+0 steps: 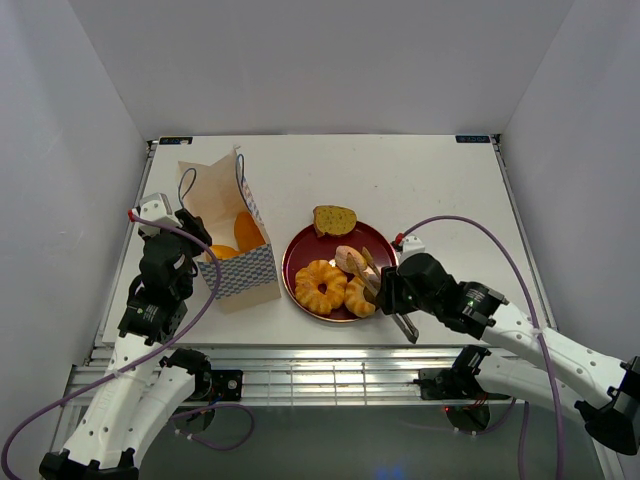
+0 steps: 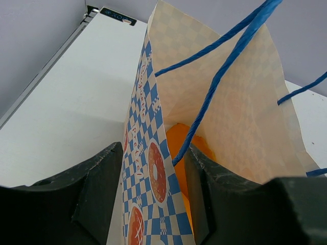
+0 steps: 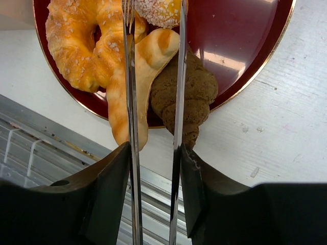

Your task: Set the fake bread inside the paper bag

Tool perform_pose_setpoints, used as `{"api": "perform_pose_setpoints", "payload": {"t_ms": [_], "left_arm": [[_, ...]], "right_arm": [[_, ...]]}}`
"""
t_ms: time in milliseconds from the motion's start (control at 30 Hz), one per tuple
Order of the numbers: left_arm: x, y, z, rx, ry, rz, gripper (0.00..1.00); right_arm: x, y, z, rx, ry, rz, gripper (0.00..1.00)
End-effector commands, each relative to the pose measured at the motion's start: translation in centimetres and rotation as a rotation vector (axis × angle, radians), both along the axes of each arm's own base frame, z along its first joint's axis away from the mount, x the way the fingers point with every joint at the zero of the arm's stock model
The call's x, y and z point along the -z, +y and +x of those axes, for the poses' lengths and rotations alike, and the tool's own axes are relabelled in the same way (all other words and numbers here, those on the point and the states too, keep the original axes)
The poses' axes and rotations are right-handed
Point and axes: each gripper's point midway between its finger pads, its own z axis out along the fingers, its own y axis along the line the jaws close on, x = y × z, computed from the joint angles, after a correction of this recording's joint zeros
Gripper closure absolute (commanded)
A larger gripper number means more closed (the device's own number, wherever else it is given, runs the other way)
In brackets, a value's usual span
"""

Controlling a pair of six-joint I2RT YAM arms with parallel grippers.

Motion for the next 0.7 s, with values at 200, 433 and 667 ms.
{"api": "perform_pose_setpoints", "payload": {"t_ms": [200,433,667], "left_arm": [[0.0,-0.2,-0.2,0.015,0.009,0.006,0.38],[0.0,-0.1,-0.2,0.012,0.009,0.008,0.38],[-0.2,-0.2,-0.3,0.014,0.004,0.007,0.38]], "right_arm": [[-2.4,1.4,1.0,-0.048,-0.043,0.048,0.63],[-3.6,2.2,1.1,-0.084,-0.051,0.063,0.76],[-5.9,2.5,1.5,-0.100,-0.085,0.079,0.84]]}}
